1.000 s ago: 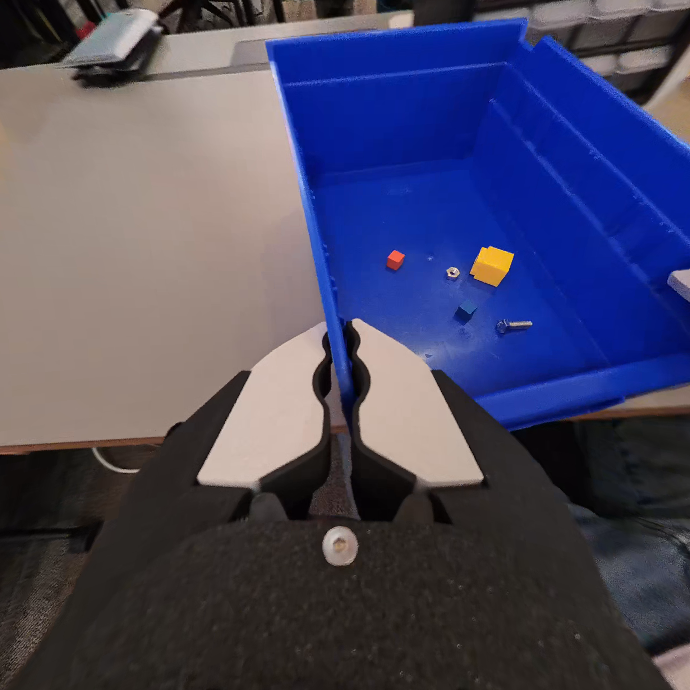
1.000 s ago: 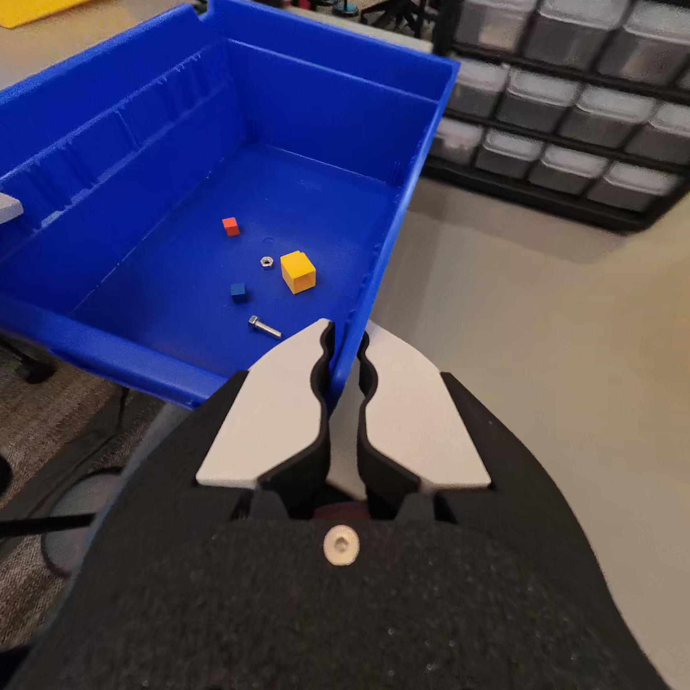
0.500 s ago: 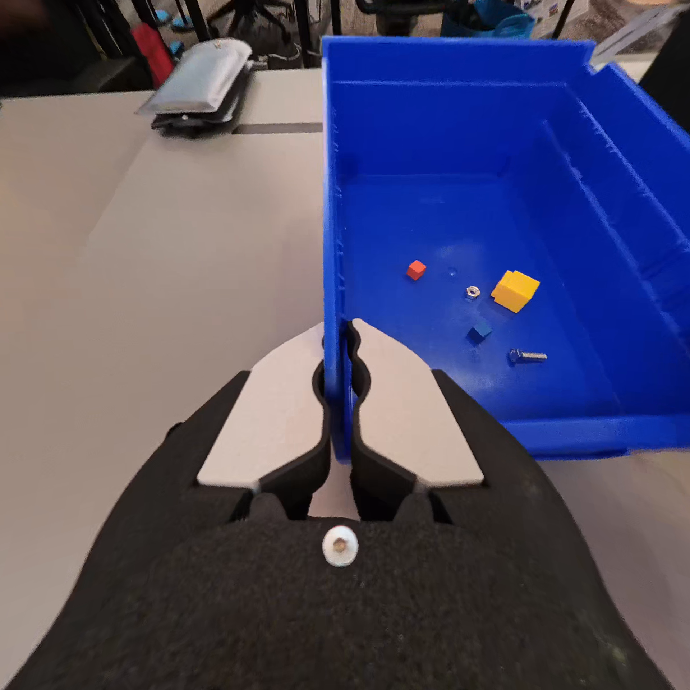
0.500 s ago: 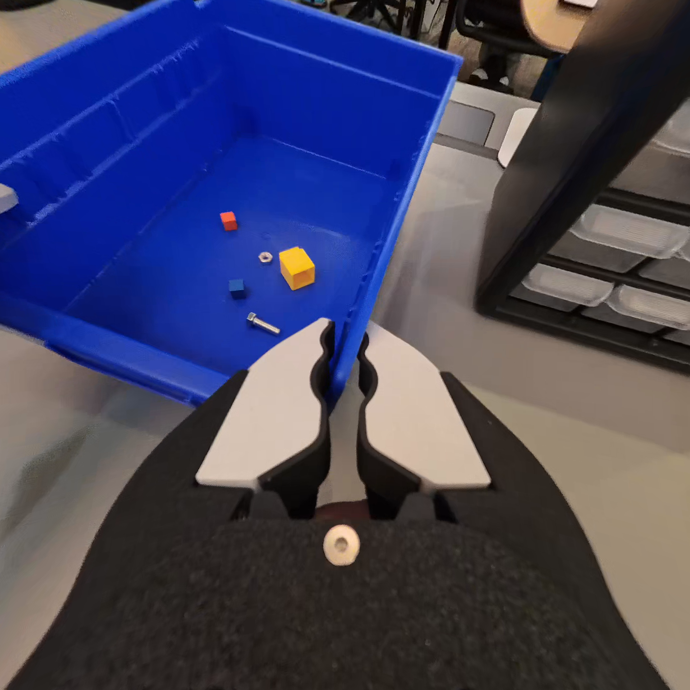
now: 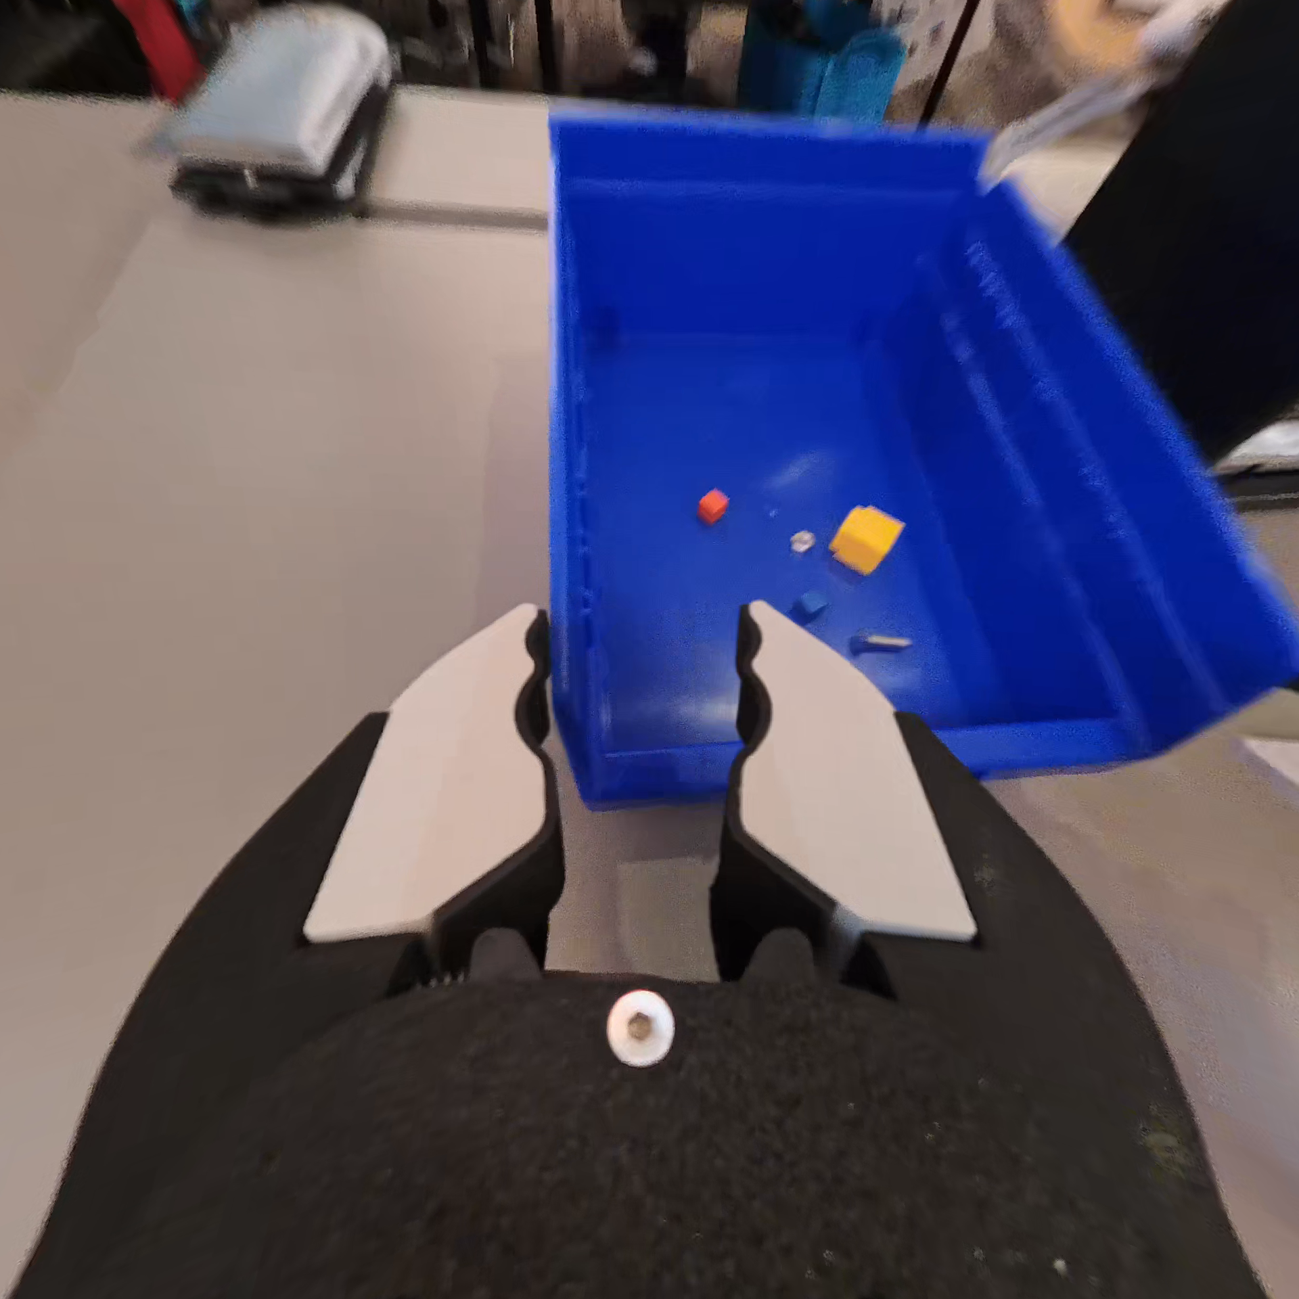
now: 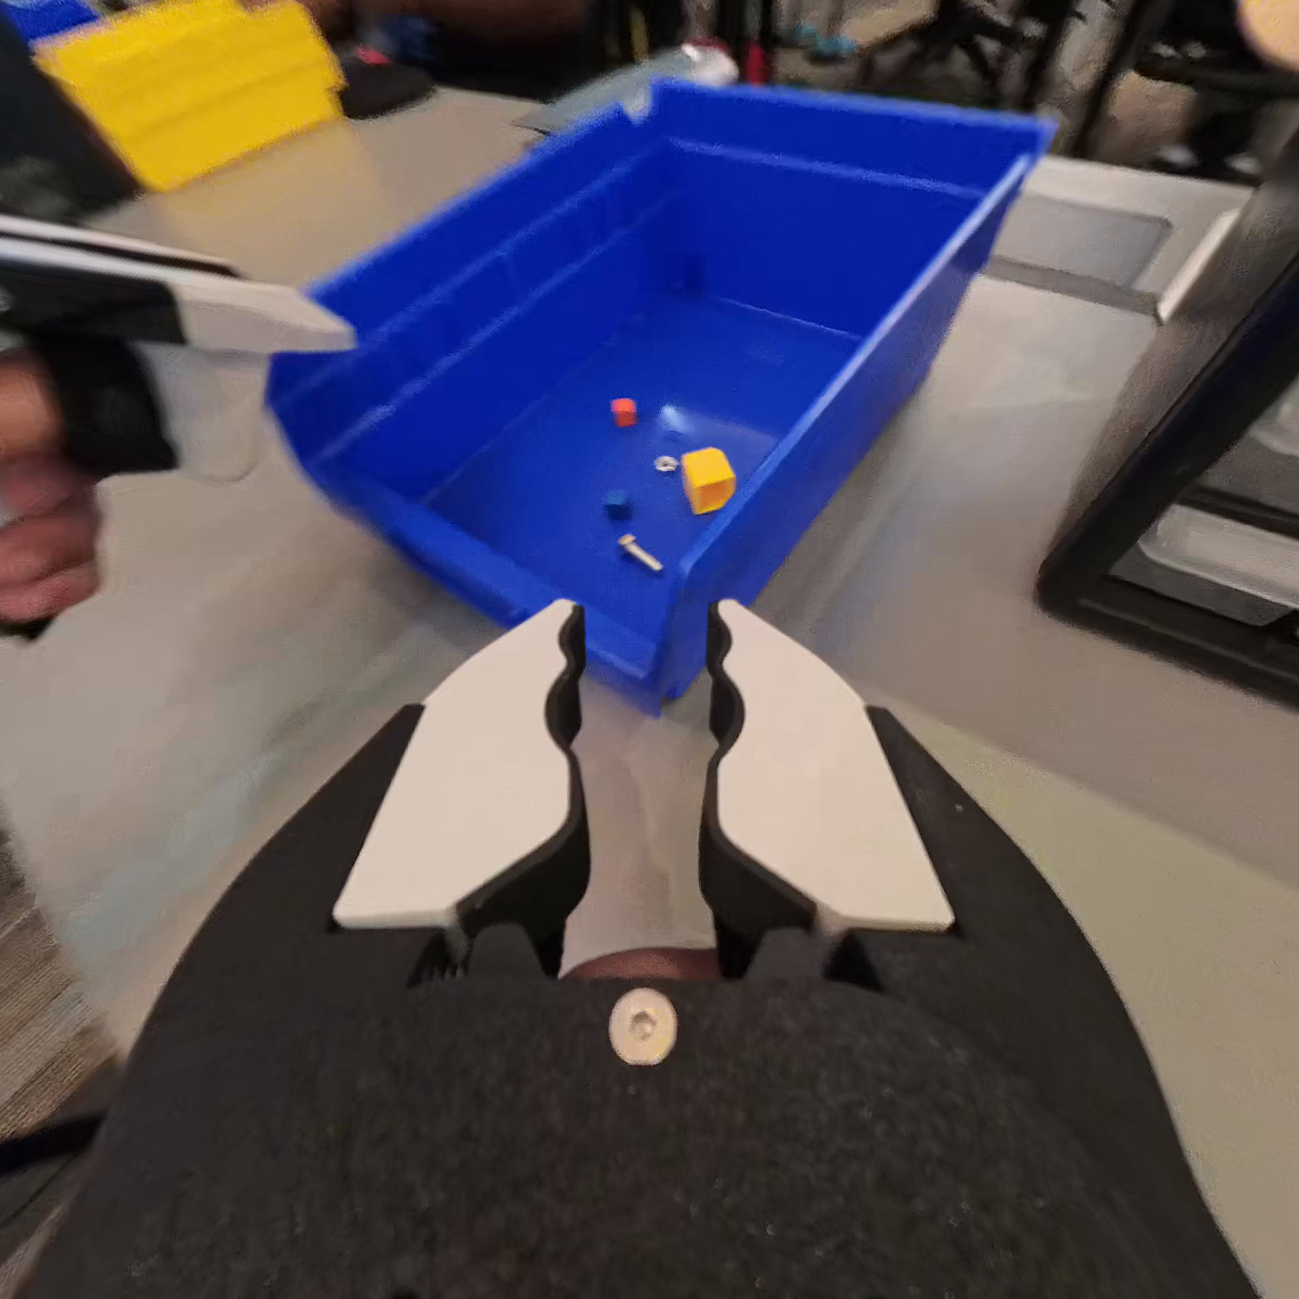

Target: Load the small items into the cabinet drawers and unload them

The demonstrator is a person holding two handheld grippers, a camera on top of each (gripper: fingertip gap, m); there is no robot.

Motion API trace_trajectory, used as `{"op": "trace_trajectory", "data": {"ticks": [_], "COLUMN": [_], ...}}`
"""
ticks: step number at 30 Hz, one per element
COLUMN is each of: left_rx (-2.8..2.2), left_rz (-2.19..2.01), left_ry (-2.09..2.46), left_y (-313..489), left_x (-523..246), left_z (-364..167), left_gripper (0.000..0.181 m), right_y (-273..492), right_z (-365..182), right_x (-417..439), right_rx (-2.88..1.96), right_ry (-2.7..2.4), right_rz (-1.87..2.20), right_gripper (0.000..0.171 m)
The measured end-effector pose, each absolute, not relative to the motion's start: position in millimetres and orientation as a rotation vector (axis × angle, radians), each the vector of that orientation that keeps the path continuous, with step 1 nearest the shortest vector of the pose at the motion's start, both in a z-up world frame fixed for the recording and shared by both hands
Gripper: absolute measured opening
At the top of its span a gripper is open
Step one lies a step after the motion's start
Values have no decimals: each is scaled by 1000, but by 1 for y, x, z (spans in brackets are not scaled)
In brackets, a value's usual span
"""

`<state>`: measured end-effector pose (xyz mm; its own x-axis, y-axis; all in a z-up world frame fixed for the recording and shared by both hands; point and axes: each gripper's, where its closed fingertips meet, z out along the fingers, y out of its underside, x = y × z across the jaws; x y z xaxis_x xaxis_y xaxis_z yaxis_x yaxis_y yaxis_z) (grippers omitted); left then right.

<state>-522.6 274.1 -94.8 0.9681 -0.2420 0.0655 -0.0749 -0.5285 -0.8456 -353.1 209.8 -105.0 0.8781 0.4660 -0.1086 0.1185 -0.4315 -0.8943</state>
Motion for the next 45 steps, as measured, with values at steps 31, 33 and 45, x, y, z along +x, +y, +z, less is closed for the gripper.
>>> {"op": "trace_trajectory", "data": {"ticks": [31, 33, 45], "left_rx": [-1962, -1954, -1940], "left_rz": [-532, -520, -538], "left_ry": [793, 803, 743], "left_y": [311, 304, 288], "left_x": [-198, -200, -217], "left_z": [-43, -44, -34], "left_gripper": [105, 104, 93], "right_y": [291, 286, 257], "right_z": [-45, -44, -21], "right_x": [-31, -32, -12], "right_rx": [-2047, -2048, -1973], "right_ry": [-390, -384, -254], "right_rz": [311, 333, 282], "right_gripper": [104, 105, 79]}}
